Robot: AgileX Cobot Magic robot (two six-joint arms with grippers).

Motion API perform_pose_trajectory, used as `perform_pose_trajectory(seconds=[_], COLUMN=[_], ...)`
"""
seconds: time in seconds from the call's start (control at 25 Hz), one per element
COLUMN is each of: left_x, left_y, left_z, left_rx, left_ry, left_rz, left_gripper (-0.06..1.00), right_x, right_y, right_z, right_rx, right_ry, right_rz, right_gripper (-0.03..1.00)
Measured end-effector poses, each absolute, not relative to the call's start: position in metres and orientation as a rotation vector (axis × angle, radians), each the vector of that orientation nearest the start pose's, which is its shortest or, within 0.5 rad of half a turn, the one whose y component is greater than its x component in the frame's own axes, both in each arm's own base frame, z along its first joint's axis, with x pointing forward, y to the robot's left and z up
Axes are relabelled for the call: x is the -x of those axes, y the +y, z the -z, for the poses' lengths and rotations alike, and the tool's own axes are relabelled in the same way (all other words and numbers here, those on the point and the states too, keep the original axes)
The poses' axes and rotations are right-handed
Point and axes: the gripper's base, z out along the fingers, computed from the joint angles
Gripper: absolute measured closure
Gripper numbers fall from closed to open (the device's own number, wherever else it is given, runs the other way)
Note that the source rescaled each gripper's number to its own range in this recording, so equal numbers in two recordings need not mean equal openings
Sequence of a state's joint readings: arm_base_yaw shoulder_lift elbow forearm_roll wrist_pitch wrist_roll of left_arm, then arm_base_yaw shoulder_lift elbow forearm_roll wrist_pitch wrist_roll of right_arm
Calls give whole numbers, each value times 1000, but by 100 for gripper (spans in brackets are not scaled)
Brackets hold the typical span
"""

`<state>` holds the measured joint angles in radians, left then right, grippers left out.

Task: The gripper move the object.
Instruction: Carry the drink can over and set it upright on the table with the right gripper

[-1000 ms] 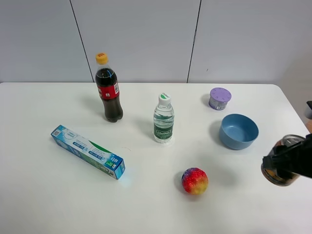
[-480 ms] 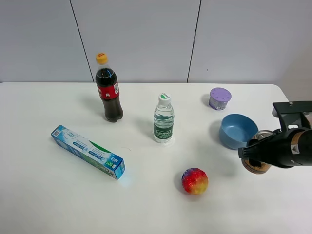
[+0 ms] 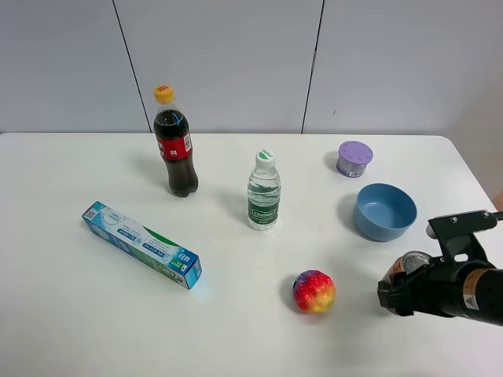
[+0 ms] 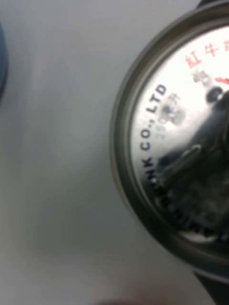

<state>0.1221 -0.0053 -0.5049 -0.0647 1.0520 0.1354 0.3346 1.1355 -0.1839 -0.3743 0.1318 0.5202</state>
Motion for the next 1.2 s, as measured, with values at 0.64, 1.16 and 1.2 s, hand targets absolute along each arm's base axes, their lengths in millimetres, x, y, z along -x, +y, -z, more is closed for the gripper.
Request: perform_pose_trajectory(seconds=[0.64,1.16,1.2], left_x=[5,5,5], left_y=[-6,-6,-6], left_z=[-279,-279,-279], left_rx=[-17,-17,-17], left_ry=[2025,2025,2025], left_rz=[-85,-86,-85], left_gripper=[-6,-6,-6], right_x=[-153,-171,-173], right_y=[3,8,10], right_z=[-148,-109,-105], right_rx=[1,166,178], right_ry=[2416,2508,2502], right_rz=[-35,-107,-126], right_gripper=[97,97,97])
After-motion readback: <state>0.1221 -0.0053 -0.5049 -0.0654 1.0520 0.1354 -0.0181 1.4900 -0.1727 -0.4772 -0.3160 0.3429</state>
